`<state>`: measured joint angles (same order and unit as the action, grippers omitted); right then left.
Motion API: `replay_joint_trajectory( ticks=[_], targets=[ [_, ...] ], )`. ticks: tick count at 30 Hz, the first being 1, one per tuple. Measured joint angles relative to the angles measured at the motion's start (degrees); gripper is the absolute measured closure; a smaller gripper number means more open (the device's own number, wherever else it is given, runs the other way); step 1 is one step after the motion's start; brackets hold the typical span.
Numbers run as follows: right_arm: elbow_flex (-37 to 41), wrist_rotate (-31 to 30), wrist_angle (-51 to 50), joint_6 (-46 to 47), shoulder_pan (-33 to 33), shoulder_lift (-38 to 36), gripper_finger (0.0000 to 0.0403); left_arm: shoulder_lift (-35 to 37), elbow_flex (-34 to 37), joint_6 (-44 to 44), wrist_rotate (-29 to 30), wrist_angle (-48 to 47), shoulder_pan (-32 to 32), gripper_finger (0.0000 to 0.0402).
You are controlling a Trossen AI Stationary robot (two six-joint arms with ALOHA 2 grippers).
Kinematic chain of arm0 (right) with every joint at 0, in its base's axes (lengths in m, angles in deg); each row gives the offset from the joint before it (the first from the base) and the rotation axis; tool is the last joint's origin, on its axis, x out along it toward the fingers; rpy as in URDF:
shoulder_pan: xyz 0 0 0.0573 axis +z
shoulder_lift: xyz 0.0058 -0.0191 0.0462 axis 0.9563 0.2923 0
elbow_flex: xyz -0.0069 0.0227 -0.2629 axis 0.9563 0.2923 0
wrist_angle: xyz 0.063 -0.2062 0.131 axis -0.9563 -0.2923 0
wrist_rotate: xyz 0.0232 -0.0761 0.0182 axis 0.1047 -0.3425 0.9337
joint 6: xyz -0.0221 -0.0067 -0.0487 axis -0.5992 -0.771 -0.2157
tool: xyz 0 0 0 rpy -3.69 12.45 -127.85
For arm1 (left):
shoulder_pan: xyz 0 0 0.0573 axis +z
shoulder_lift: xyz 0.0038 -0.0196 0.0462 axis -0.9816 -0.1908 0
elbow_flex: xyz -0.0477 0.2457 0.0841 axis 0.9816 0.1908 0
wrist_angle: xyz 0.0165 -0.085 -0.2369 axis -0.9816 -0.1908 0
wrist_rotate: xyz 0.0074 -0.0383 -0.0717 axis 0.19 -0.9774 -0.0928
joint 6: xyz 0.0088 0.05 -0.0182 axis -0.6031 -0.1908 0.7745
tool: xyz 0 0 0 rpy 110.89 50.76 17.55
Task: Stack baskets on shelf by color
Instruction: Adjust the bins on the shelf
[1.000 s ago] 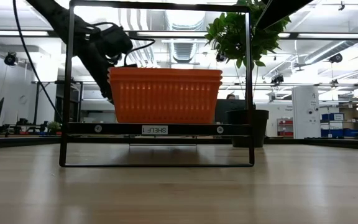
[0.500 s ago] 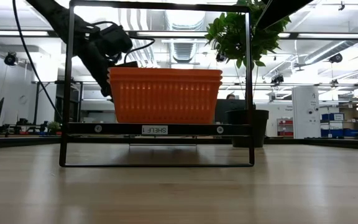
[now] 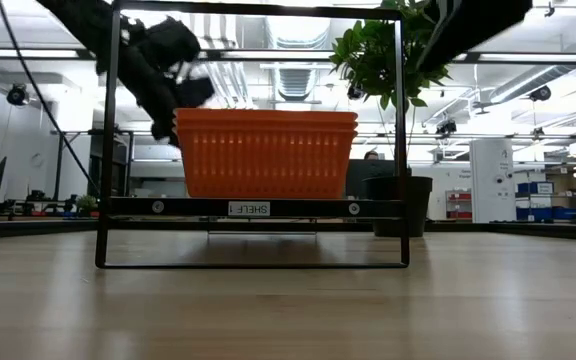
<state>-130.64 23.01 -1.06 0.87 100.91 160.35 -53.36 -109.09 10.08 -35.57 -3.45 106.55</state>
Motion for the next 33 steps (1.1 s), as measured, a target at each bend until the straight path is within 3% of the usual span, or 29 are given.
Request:
replay_joint_trajectory(
  ticks=[6,11,16,20,25,29,33],
  targets=[
    [2.74,-8.03,0.01,3.05,-1.55,0.02,0.0394,9.38,0.86,0.58,-0.02,0.01,-5.64,0.0402],
    [2.37,-6.08,0.25,4.11,-9.57,0.54,0.0394,15.76,5.04,2.03,0.06,9.51,-13.85,0.0402],
    [1.47,-3.79,3.18,-3.94,-17.97,2.64,0.0394,19.46,10.86,0.10,2.17,22.53,-19.34,0.0402],
    [0.04,-3.12,7.01,-8.77,-22.71,5.07,0.0394,21.83,12.90,-2.23,3.30,26.59,-19.61,0.0402],
    [-2.87,-1.98,6.18,-5.74,-25.96,8.13,0.0394,23.12,13.70,-6.19,8.21,26.54,-19.35,0.0402],
    [-3.34,-1.14,3.64,-4.31,-24.02,7.82,0.0394,21.27,13.46,-6.91,12.71,26.53,-17.86,0.0402],
    [-3.34,-1.23,2.95,-1.38,-20.22,6.28,0.0394,15.16,11.74,-4.51,9.43,26.29,-13.40,0.0402]
  ],
)
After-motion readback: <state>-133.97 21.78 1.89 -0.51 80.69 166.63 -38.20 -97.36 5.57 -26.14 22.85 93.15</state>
